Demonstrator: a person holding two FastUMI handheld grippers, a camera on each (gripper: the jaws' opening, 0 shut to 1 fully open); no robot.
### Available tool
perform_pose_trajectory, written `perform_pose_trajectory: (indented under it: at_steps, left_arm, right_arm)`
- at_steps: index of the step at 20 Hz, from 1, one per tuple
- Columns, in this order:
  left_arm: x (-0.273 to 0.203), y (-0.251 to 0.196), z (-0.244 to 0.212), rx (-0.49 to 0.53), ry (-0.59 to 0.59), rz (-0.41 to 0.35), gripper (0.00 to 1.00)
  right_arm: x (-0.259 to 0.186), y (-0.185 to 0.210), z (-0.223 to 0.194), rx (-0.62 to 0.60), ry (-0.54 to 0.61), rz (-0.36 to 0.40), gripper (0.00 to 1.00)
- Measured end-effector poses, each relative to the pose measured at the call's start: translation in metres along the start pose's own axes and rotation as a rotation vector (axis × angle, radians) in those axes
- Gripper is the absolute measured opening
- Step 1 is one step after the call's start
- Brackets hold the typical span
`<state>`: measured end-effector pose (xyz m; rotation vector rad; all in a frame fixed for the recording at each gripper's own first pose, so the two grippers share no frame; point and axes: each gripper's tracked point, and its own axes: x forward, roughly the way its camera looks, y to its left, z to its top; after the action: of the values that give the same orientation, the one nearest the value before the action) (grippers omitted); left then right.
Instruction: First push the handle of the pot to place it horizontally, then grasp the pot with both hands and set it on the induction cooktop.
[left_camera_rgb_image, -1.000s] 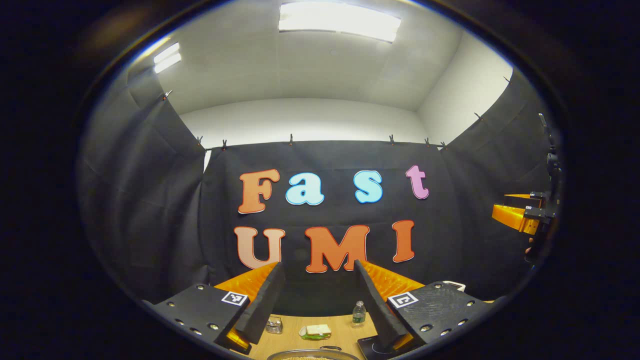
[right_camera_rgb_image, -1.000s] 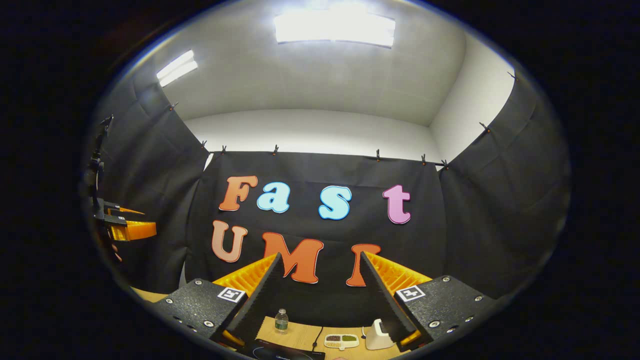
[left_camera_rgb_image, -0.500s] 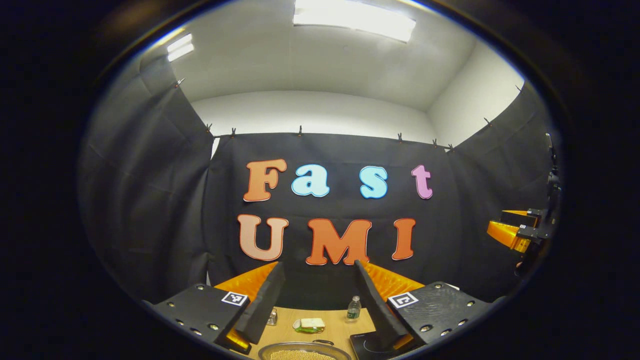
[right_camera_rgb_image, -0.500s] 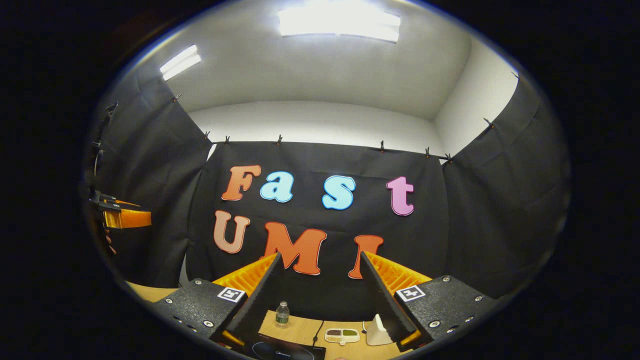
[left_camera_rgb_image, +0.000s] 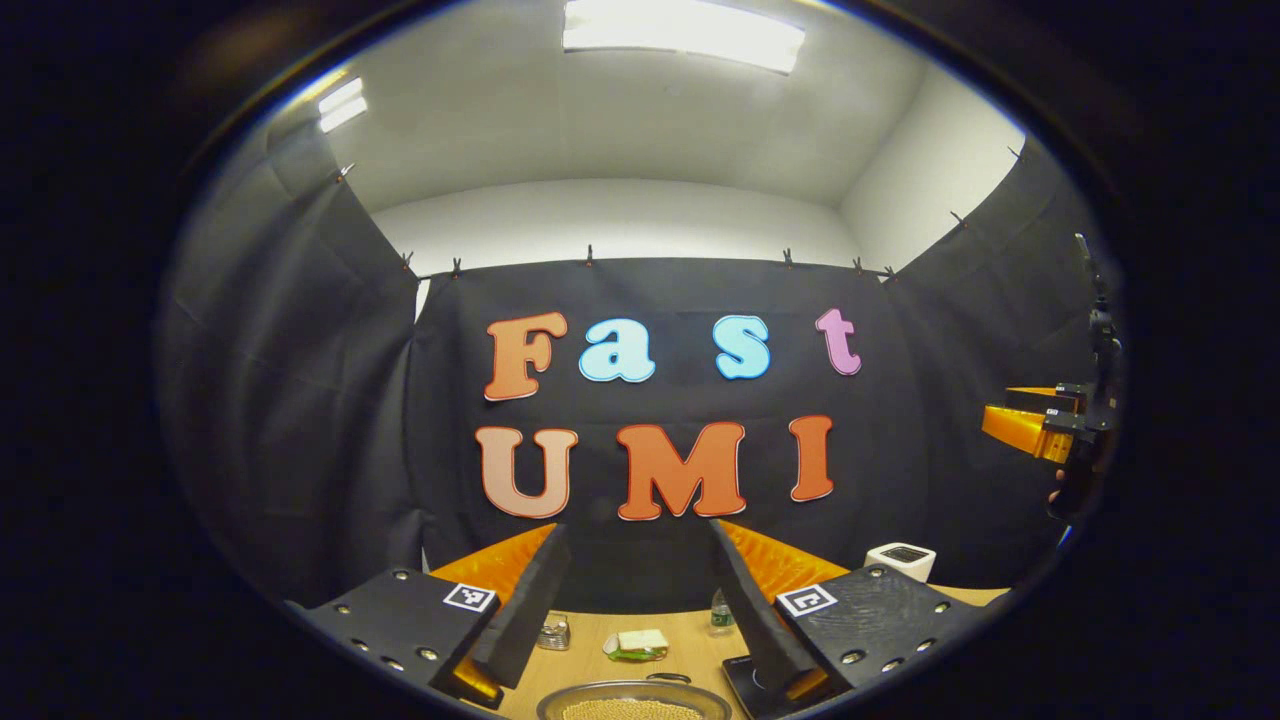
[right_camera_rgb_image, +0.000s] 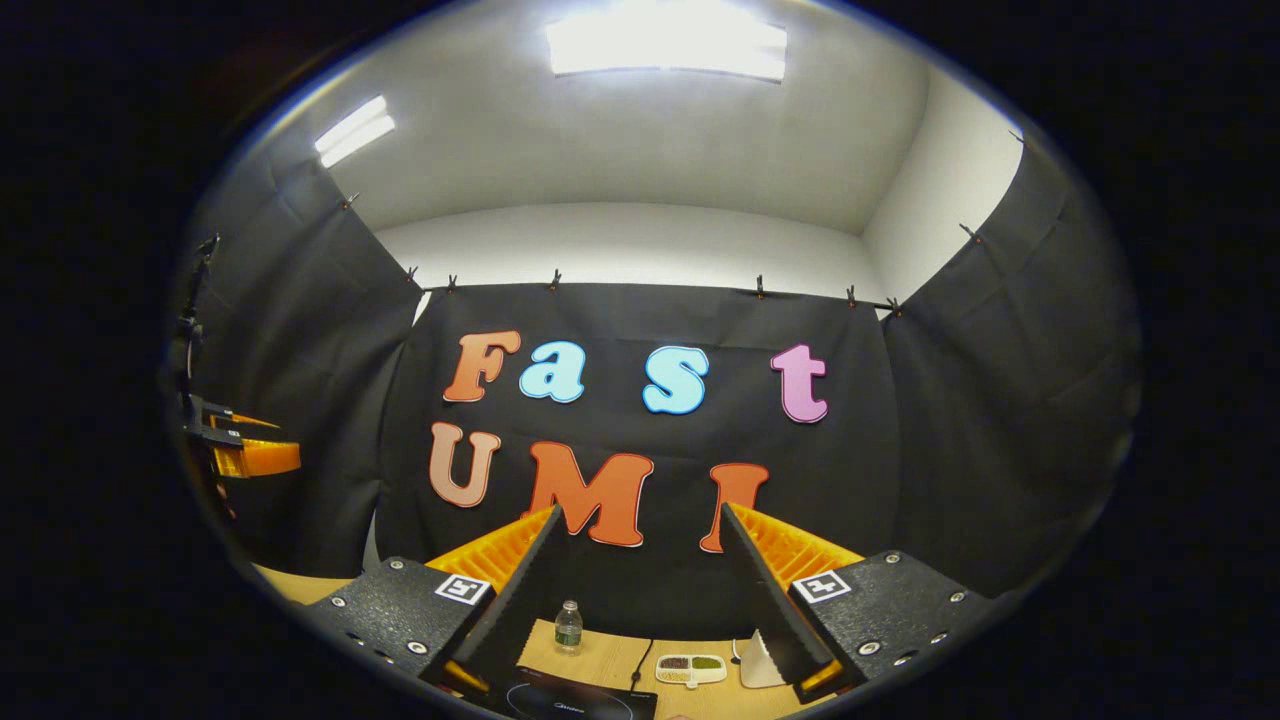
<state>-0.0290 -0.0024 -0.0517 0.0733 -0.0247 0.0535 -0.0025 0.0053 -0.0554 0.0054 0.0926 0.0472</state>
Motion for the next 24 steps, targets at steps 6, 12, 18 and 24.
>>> perform_pose_trajectory:
  at_steps: [6,12,18,24]
  left_arm:
    - [-0.004,-0.002,-0.079,0.009,0.219,-0.040,0.84]
    - [-0.019,0.005,-0.164,0.071,0.451,-0.033,0.85]
    - [-0.056,0.002,-0.237,0.106,0.684,-0.052,0.86]
    - [-0.101,-0.001,-0.302,0.065,0.911,-0.062,0.47]
  right_arm:
    - [-0.005,-0.008,-0.028,-0.015,0.000,-0.030,0.94]
    - [-0.008,-0.002,-0.058,-0.029,0.008,-0.016,0.94]
    - [-0.013,0.004,-0.080,-0.061,-0.003,-0.019,0.94]
    - [-0.016,0.020,-0.104,-0.067,0.021,0.018,0.94]
